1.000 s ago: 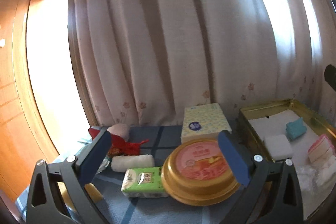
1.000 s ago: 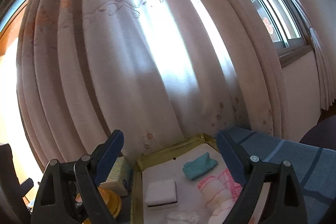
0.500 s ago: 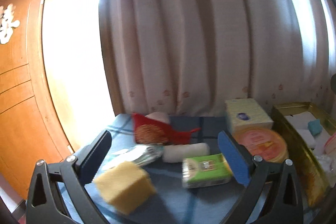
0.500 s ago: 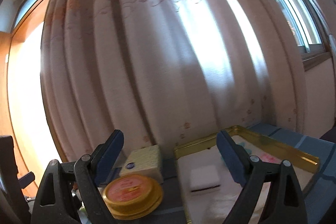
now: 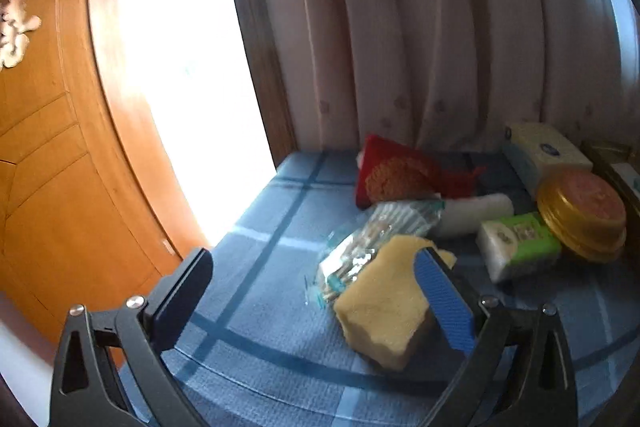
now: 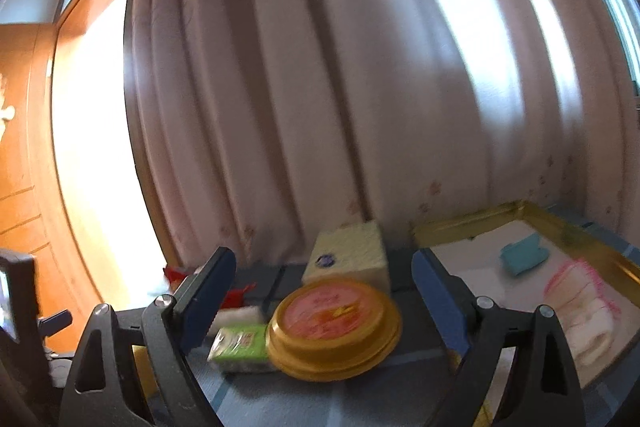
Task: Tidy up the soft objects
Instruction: 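Grasp the yellow sponge with the left gripper and lift it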
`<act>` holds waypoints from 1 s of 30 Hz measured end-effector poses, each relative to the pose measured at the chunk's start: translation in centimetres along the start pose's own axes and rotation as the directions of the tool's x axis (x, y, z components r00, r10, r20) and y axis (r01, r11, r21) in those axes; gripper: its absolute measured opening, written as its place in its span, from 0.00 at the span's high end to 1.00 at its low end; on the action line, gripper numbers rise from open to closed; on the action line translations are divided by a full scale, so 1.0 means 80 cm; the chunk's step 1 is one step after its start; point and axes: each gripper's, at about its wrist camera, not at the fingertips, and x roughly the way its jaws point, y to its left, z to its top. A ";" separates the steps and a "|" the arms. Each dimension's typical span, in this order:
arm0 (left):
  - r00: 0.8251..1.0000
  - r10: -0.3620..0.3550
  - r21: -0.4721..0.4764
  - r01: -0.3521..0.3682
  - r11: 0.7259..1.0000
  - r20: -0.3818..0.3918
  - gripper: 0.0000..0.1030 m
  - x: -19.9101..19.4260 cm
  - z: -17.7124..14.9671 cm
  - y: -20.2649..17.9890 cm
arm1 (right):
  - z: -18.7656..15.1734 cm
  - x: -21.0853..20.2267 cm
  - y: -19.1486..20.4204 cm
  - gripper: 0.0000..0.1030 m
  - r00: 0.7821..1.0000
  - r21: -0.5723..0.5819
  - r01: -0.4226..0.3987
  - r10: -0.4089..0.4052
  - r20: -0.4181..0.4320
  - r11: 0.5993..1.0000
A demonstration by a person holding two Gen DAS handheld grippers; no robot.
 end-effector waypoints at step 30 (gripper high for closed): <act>0.914 -0.372 0.010 0.378 0.926 -0.165 0.43 0.017 -0.019 -0.041 | -0.014 0.027 0.025 0.11 0.984 -0.022 -0.069 0.065 -0.163 0.997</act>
